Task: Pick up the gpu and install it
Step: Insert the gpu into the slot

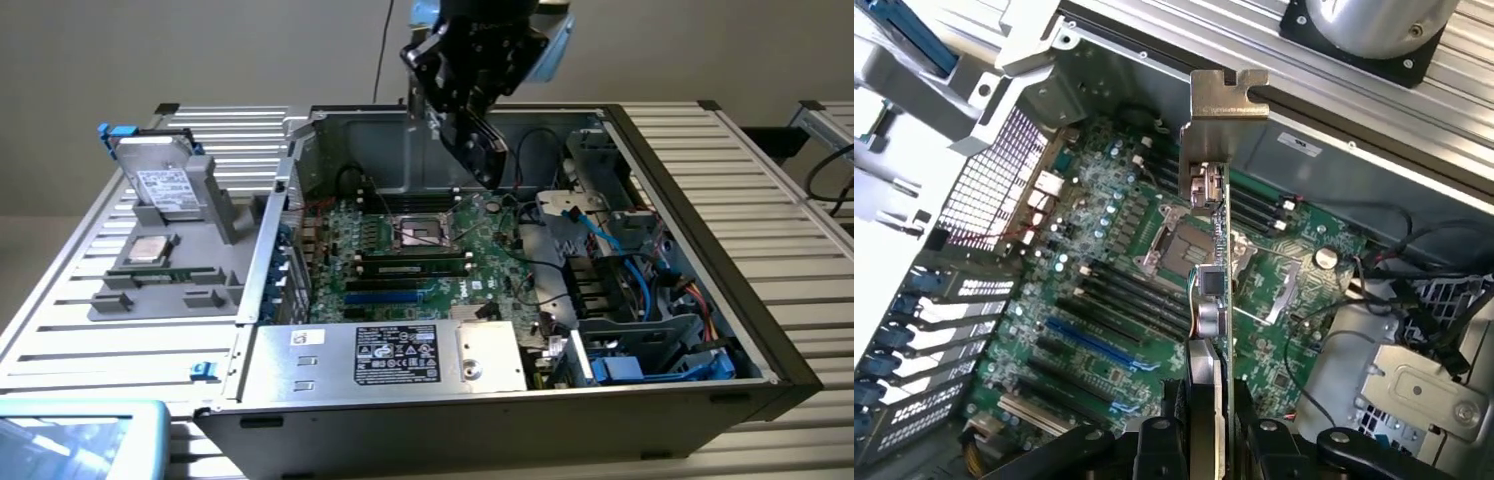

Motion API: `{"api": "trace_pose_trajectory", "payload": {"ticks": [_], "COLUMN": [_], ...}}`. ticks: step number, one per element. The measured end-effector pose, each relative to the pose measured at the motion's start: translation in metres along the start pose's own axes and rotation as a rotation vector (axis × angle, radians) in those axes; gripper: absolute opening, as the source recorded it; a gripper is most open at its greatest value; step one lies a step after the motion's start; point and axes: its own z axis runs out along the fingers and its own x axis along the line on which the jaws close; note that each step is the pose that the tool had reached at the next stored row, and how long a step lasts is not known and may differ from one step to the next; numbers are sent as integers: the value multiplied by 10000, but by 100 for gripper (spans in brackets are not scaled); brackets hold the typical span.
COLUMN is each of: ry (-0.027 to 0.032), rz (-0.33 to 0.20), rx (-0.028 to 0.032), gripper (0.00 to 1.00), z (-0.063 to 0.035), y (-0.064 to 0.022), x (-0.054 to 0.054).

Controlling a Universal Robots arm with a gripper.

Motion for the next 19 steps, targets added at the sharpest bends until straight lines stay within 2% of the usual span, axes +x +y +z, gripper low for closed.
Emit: {"api": "trace_pose_trajectory", "payload": {"ticks": [6, 19], "ry": [68, 326], "rz": [-1088, -3446], "rx": [42, 79], "gripper": [29, 29], "z": [2, 32], "y": [0, -4], "x": [0, -1]}}
